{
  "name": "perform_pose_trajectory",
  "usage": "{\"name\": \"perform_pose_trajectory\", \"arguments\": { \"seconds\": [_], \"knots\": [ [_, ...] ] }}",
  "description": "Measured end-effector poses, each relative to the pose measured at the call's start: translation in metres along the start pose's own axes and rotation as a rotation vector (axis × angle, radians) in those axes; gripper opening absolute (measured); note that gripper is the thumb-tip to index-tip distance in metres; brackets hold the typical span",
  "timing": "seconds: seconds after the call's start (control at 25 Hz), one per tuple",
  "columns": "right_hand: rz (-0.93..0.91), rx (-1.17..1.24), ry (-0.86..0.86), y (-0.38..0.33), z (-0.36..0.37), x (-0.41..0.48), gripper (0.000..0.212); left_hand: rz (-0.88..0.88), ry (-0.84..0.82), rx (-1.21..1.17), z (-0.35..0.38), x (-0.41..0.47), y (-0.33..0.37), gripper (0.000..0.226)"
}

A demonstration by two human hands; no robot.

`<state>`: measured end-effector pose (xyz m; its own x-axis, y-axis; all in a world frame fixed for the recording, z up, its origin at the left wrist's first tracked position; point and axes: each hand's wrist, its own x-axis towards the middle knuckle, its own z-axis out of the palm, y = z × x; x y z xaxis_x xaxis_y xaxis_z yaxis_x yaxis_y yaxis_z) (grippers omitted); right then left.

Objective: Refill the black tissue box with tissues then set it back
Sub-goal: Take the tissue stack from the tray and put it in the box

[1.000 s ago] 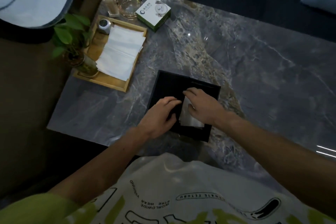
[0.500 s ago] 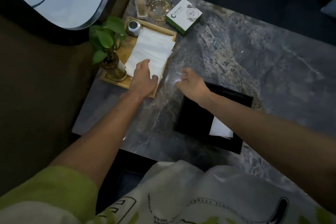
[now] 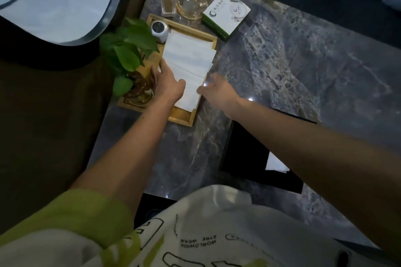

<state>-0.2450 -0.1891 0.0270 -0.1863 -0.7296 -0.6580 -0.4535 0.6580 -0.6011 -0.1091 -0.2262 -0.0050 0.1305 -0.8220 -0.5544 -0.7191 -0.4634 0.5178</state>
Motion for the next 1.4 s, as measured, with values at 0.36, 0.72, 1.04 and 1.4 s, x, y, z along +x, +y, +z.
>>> {"name": "perform_pose_trajectory", "arguments": {
  "seconds": [0.36, 0.72, 1.04, 1.4],
  "knots": [
    [0.06, 0.086, 0.057, -0.006, 0.016, 0.04, 0.034, -0.004, 0.084, 0.003, 0.001, 0.023, 0.007, 0.081],
    [0.057, 0.193, 0.084, -0.001, 0.019, 0.051, 0.03, -0.094, 0.028, -0.155, -0.007, 0.039, 0.015, 0.072],
    [0.212, 0.541, 0.099, 0.004, 0.004, 0.052, 0.018, -0.192, -0.101, -0.489, -0.009, 0.03, 0.009, 0.052],
    [0.145, 0.827, -0.26, 0.023, -0.045, 0.016, 0.032, -0.088, -0.39, -0.943, -0.017, -0.017, -0.001, 0.05]
  ]
}}
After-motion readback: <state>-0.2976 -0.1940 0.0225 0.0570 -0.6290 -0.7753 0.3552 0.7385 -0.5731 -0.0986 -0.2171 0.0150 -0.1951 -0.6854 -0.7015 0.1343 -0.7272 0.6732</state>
